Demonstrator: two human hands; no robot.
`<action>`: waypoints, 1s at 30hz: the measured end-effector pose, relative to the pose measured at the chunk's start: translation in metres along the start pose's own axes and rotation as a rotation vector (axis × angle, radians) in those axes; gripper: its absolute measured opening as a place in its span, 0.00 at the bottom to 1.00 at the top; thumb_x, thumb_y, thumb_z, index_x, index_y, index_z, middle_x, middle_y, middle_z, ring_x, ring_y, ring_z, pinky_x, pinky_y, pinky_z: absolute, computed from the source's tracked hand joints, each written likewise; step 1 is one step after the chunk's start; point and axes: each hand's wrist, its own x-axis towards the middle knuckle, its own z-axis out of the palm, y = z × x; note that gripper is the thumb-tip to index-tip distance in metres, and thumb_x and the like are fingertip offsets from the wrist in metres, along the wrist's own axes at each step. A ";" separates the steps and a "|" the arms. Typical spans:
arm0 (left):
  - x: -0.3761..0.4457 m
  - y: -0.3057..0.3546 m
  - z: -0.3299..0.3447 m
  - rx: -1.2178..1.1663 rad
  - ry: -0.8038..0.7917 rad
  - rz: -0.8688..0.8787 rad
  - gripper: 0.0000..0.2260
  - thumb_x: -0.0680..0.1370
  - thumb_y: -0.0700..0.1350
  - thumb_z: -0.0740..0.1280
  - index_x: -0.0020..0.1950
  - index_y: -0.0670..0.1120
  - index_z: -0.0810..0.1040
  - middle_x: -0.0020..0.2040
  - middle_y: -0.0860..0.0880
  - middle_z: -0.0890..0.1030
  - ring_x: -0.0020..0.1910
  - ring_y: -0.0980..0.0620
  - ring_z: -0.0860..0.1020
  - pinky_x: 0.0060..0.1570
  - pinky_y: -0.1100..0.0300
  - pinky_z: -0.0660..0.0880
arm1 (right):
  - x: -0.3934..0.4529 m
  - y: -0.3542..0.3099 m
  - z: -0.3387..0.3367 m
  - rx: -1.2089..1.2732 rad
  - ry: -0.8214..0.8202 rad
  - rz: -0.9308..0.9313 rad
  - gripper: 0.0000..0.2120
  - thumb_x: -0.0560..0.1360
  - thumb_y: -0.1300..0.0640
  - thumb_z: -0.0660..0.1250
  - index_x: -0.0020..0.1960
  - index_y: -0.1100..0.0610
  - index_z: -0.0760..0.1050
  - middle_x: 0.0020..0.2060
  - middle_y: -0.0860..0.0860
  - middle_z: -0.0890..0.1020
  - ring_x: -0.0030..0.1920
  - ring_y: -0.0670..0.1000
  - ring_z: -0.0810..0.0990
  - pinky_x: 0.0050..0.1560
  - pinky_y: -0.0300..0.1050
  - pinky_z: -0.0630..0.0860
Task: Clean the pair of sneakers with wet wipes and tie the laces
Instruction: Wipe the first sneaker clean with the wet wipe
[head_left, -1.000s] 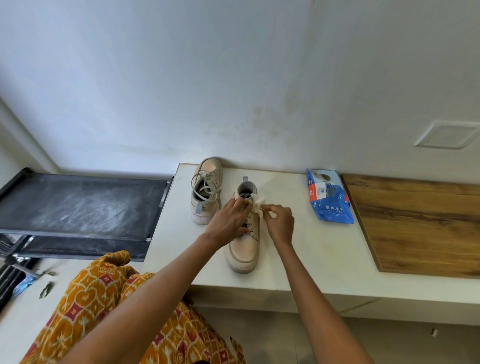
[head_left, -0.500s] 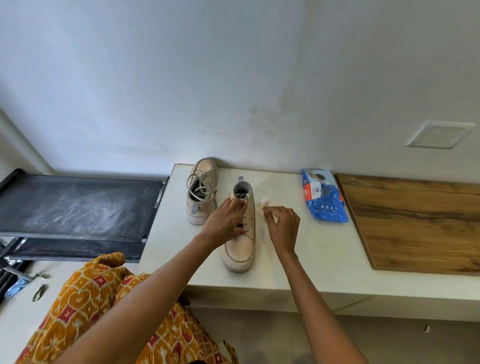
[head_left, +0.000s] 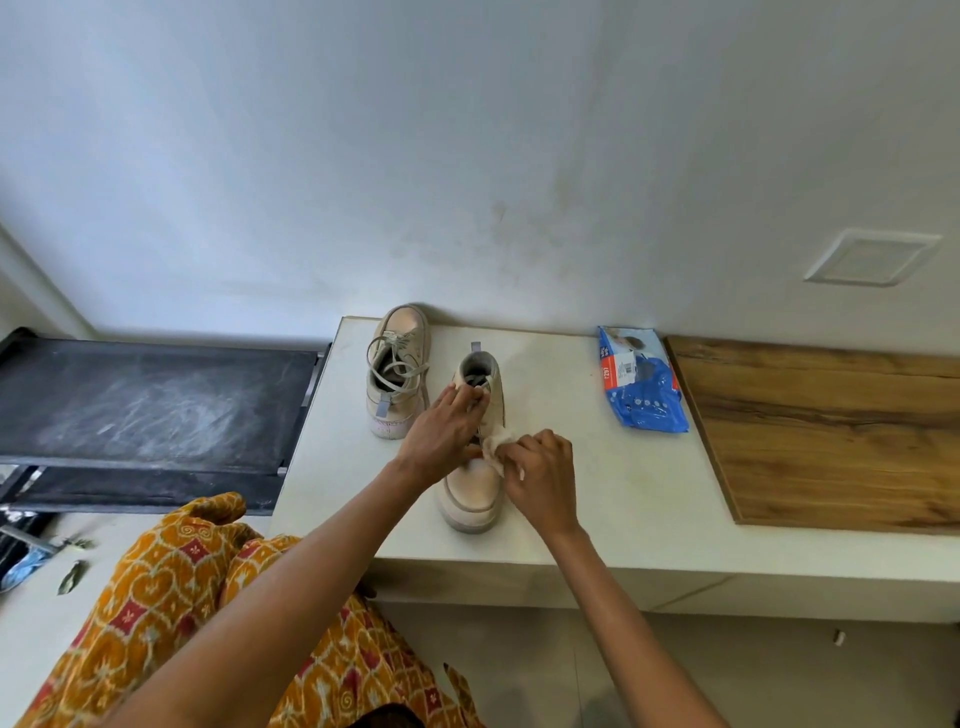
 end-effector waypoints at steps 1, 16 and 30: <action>0.000 -0.001 0.000 -0.012 -0.004 -0.002 0.36 0.74 0.53 0.68 0.75 0.40 0.58 0.70 0.43 0.64 0.68 0.44 0.64 0.69 0.55 0.62 | 0.005 0.003 -0.001 -0.010 0.006 0.025 0.04 0.71 0.58 0.67 0.41 0.52 0.81 0.32 0.47 0.80 0.37 0.52 0.74 0.41 0.44 0.65; 0.000 -0.017 -0.016 -0.108 -0.025 0.057 0.24 0.80 0.49 0.60 0.74 0.43 0.62 0.69 0.44 0.66 0.65 0.47 0.69 0.53 0.56 0.72 | -0.020 0.006 -0.014 0.052 -0.112 -0.161 0.04 0.69 0.63 0.73 0.42 0.56 0.82 0.35 0.50 0.81 0.39 0.51 0.76 0.31 0.39 0.70; 0.004 -0.016 -0.034 -0.007 -0.121 0.076 0.24 0.79 0.46 0.60 0.75 0.44 0.61 0.68 0.44 0.65 0.61 0.47 0.71 0.47 0.58 0.73 | -0.018 -0.011 -0.020 0.056 -0.250 -0.214 0.09 0.64 0.66 0.75 0.43 0.57 0.82 0.37 0.52 0.82 0.40 0.53 0.78 0.29 0.43 0.76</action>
